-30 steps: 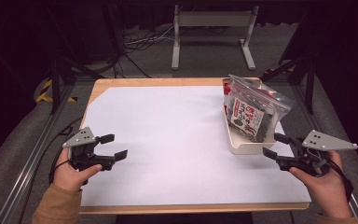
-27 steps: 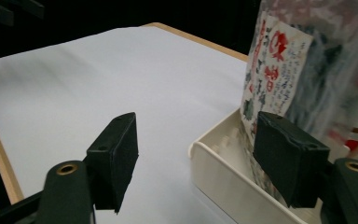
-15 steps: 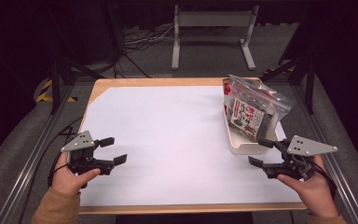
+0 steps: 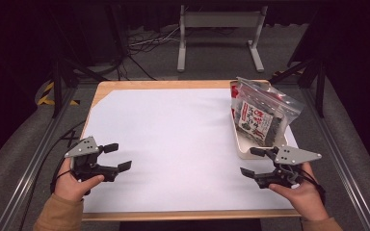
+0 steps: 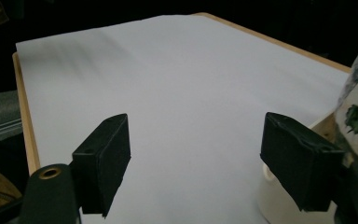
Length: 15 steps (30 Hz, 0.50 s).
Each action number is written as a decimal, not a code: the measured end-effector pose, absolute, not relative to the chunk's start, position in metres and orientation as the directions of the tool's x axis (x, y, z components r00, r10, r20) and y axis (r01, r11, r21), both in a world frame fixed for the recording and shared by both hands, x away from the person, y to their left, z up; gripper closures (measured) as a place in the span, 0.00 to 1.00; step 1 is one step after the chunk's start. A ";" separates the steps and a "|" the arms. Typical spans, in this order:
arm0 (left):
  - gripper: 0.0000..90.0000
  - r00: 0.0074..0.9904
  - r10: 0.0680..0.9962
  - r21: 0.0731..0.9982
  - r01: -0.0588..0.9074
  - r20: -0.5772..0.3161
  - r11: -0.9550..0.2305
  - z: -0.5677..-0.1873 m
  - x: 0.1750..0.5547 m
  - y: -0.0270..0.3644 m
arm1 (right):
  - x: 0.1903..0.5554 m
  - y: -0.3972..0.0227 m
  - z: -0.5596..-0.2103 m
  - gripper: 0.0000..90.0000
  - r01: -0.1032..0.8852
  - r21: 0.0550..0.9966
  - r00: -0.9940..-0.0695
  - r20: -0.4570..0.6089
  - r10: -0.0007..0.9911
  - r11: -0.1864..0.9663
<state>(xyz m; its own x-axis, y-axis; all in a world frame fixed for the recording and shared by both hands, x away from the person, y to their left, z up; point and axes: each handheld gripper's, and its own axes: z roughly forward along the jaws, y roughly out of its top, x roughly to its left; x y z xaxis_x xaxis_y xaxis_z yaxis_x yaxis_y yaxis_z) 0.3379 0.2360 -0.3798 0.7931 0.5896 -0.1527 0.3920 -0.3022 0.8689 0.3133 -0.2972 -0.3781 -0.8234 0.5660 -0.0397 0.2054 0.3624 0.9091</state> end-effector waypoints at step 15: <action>0.17 0.786 0.597 0.862 0.406 -0.162 -0.302 -0.386 0.339 0.237 | 0.323 -0.280 -0.417 0.25 0.254 0.877 -0.807 -0.040 0.589 0.408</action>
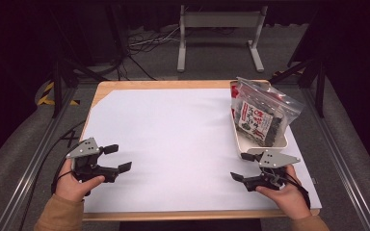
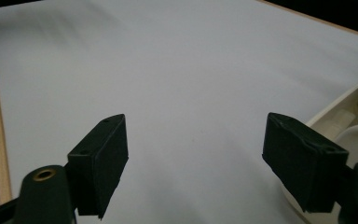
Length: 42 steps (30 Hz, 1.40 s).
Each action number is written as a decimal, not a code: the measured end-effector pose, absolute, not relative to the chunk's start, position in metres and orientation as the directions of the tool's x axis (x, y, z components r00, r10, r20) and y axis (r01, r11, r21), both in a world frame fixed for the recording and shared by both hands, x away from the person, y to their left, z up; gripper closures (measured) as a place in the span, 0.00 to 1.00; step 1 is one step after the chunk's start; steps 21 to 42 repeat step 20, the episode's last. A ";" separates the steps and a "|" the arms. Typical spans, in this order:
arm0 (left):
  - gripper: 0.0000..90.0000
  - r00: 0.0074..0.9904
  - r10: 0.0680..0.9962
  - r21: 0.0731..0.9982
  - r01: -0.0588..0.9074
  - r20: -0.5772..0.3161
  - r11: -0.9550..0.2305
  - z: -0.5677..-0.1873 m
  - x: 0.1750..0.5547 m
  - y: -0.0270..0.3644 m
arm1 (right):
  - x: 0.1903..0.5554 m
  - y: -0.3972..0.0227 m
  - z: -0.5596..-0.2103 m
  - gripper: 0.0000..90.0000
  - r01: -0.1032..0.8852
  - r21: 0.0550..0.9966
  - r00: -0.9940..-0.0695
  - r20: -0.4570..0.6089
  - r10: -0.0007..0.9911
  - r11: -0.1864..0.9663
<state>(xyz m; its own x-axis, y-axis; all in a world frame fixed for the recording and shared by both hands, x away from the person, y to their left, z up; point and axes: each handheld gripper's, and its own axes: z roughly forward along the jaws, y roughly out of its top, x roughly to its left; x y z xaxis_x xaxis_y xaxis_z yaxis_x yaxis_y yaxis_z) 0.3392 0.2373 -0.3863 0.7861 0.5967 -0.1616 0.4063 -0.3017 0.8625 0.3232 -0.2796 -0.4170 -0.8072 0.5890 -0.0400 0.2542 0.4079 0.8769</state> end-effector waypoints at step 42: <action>0.17 0.785 0.598 0.854 0.416 -0.163 -0.312 -0.391 0.341 0.237 | 0.328 -0.280 -0.423 0.24 0.315 0.855 -0.768 -0.025 0.640 0.412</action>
